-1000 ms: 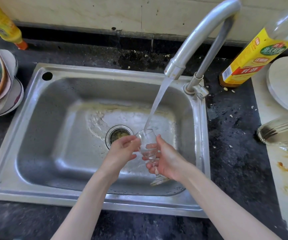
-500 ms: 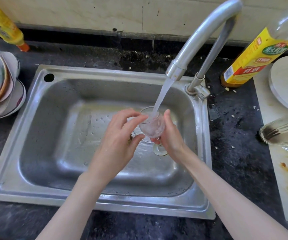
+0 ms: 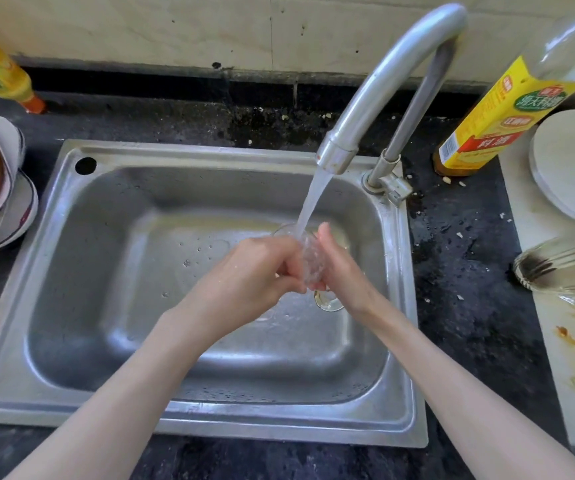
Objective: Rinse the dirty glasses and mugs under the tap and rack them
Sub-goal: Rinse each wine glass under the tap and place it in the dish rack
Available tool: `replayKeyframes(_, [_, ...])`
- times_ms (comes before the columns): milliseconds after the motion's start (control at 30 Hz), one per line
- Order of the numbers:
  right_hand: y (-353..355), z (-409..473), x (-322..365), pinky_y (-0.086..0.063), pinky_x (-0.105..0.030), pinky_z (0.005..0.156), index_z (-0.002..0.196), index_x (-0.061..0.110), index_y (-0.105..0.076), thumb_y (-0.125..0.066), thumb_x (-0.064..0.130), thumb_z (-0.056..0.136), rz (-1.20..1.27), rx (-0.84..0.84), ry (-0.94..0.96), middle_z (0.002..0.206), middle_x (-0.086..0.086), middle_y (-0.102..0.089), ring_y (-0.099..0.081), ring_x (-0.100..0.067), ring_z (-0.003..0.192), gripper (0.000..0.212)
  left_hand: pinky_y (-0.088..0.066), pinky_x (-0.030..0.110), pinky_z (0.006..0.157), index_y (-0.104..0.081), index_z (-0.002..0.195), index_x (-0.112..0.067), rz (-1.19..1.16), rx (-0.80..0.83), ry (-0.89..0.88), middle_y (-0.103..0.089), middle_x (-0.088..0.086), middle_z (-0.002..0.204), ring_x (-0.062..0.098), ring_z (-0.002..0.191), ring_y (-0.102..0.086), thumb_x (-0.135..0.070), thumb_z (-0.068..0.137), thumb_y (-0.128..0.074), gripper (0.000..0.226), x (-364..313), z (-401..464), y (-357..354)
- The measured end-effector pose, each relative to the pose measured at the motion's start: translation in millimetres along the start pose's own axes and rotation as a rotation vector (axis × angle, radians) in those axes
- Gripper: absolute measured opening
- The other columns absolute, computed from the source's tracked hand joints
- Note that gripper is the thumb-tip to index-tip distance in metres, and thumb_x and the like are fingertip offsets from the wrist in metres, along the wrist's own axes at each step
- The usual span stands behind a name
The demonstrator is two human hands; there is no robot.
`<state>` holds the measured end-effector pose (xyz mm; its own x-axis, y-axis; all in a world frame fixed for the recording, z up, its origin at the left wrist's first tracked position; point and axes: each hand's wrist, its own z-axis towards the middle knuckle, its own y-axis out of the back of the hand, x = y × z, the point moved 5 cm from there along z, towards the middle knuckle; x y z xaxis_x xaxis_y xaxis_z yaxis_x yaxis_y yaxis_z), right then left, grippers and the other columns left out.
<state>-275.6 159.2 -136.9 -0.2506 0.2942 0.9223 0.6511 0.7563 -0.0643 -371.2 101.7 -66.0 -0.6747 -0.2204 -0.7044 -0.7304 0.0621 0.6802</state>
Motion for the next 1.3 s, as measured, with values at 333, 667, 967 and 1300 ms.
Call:
replayKeyframes(333, [-2.5,4.1,-9.8,-0.028,-0.014,0.037,0.072,0.009,-0.053,-0.005,0.050,0.099,0.061,-0.023,-0.148,0.038,0.006,-0.049,-0.041,-0.003,0.033,0.069,-0.046,0.029,0.078,-0.070,0.085,-0.034,0.209,0.252,0.011,-0.069,-0.015,0.085,0.006,0.082,-0.058,-0.015,0.083,-0.065,0.019,3.6,0.3,-8.9])
replayKeyframes(667, [-6.3,-3.9,-19.9,-0.028,-0.025,0.046,0.089,0.011,-0.066,-0.008,0.056,0.096,0.065,-0.042,-0.220,0.048,-0.001,-0.054,-0.047,-0.014,0.045,0.074,-0.044,0.015,0.078,-0.065,0.093,-0.035,0.116,0.338,-0.169,-0.060,-0.023,0.085,-0.009,0.084,-0.054,-0.003,0.082,-0.061,0.034,1.9,-3.2,-20.5])
replayKeyframes(967, [-7.8,-9.5,-17.7,-0.041,-0.018,0.057,0.090,0.016,-0.057,-0.024,0.057,0.090,0.005,-0.121,-0.037,0.069,0.007,-0.055,-0.050,-0.002,0.060,0.053,-0.040,0.021,0.065,-0.044,0.066,-0.032,0.053,0.023,0.052,-0.054,-0.016,0.073,0.001,0.073,-0.052,-0.019,0.074,-0.076,0.035,19.1,-4.5,-11.3])
replayKeyframes(1300, [-14.1,-5.7,-25.2,-0.027,-0.027,0.052,0.087,0.017,-0.064,-0.019,0.069,0.088,0.101,0.110,-0.172,0.064,-0.010,-0.051,-0.041,-0.019,0.057,0.069,-0.042,0.020,0.072,-0.072,0.084,-0.028,0.178,0.221,0.015,-0.069,-0.010,0.086,0.009,0.082,-0.060,-0.021,0.080,-0.071,0.008,15.7,-9.0,-13.6])
